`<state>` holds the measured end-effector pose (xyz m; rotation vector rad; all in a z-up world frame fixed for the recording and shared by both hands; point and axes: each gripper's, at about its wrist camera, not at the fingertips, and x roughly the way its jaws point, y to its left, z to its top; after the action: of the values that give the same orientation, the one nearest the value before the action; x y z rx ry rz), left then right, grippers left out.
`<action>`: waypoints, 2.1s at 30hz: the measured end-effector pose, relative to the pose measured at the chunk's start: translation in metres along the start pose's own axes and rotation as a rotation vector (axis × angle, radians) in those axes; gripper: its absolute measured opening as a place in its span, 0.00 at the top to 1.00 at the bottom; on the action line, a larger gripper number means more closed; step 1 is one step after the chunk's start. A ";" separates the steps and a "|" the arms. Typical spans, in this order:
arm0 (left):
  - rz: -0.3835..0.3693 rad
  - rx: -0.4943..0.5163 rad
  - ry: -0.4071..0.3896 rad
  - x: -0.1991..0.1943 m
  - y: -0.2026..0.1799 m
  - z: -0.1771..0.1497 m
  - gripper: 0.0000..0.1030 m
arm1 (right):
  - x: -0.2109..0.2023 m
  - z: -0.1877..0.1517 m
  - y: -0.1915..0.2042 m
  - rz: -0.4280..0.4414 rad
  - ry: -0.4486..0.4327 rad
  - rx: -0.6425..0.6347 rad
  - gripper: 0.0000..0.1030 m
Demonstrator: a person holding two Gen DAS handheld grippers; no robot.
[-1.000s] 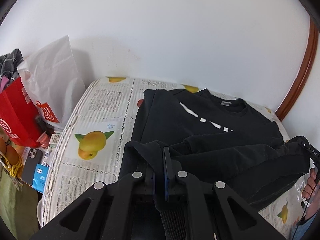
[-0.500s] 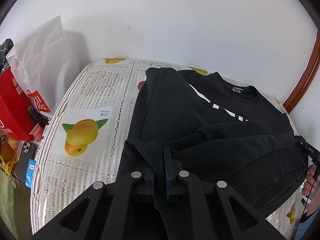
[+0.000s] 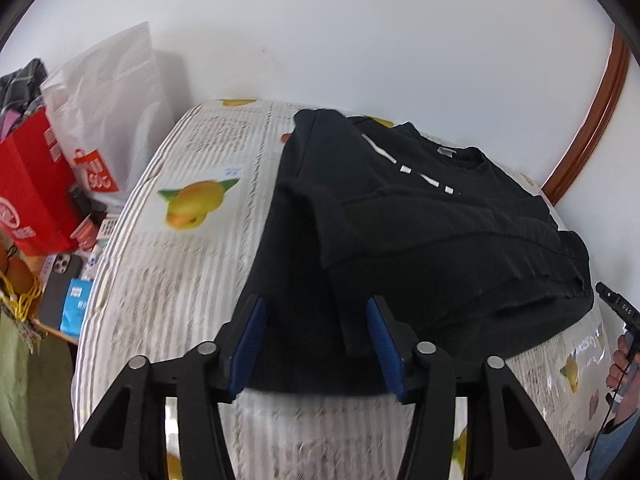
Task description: Fold small clothes
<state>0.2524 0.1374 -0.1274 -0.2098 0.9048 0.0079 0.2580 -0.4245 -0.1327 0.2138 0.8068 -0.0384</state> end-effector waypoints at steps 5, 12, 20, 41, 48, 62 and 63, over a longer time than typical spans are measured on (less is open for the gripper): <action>-0.009 -0.087 0.027 -0.005 0.028 -0.032 0.42 | 0.009 -0.017 -0.012 -0.002 0.042 0.036 0.55; -0.120 -0.188 0.061 0.013 0.047 -0.037 0.42 | 0.024 -0.013 -0.016 0.056 0.066 0.103 0.55; -0.133 -0.228 0.052 0.033 0.042 -0.021 0.47 | 0.044 -0.010 -0.003 0.034 0.078 0.086 0.63; -0.034 -0.104 0.078 -0.037 0.018 -0.091 0.86 | -0.044 -0.075 -0.020 0.005 0.066 0.017 0.90; 0.004 -0.053 0.064 -0.059 0.006 -0.120 0.85 | -0.075 -0.107 -0.030 -0.035 0.065 -0.023 0.90; -0.012 0.007 0.063 -0.086 0.001 -0.138 0.63 | -0.137 -0.105 -0.006 0.017 -0.038 -0.067 0.70; -0.013 0.009 0.058 -0.089 0.001 -0.139 0.63 | -0.139 -0.105 0.004 0.042 -0.045 -0.089 0.70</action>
<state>0.0886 0.1195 -0.1413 -0.2089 0.9610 -0.0143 0.0870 -0.4058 -0.1024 0.1447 0.7571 0.0320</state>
